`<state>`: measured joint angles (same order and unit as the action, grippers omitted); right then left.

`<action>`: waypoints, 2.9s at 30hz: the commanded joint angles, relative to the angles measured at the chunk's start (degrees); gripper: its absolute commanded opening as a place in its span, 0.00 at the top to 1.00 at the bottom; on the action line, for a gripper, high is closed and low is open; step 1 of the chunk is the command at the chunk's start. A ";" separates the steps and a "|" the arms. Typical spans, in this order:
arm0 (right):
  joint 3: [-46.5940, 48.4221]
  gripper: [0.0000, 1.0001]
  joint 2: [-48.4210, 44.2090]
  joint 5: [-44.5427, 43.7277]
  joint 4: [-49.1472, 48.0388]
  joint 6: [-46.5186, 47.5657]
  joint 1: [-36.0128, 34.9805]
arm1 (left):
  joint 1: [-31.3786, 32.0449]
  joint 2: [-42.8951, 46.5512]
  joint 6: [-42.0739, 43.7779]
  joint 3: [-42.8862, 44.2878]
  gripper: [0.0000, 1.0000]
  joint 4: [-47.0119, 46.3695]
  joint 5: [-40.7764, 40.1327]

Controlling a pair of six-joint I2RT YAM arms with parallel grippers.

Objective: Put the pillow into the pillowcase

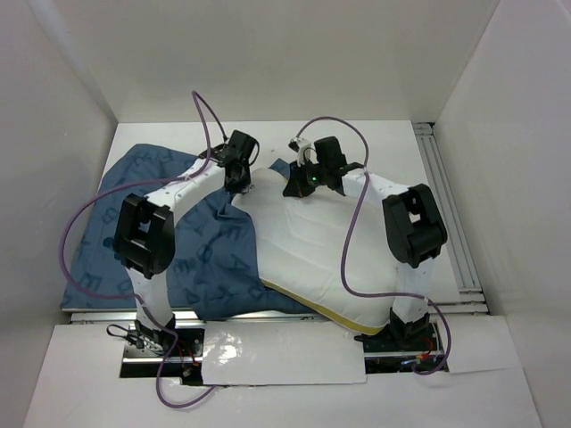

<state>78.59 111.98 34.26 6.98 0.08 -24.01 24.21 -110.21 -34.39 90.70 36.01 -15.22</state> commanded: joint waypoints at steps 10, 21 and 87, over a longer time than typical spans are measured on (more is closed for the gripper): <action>-8.71 1.00 -12.39 3.62 -4.08 1.07 -4.46 | -0.30 11.60 2.66 0.18 1.00 -4.02 -5.78; -11.17 1.00 -13.72 -8.06 -1.89 0.54 -4.65 | -1.35 10.18 -3.39 -10.84 0.54 4.34 1.94; -19.78 1.00 -24.16 -15.02 -2.57 -0.43 -12.99 | -1.53 37.43 -5.80 -21.70 1.00 1.21 -0.07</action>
<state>60.62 93.84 13.98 3.92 -2.17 -34.26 22.94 -77.28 -41.28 68.14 45.12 -13.21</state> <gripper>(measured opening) 0.012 0.032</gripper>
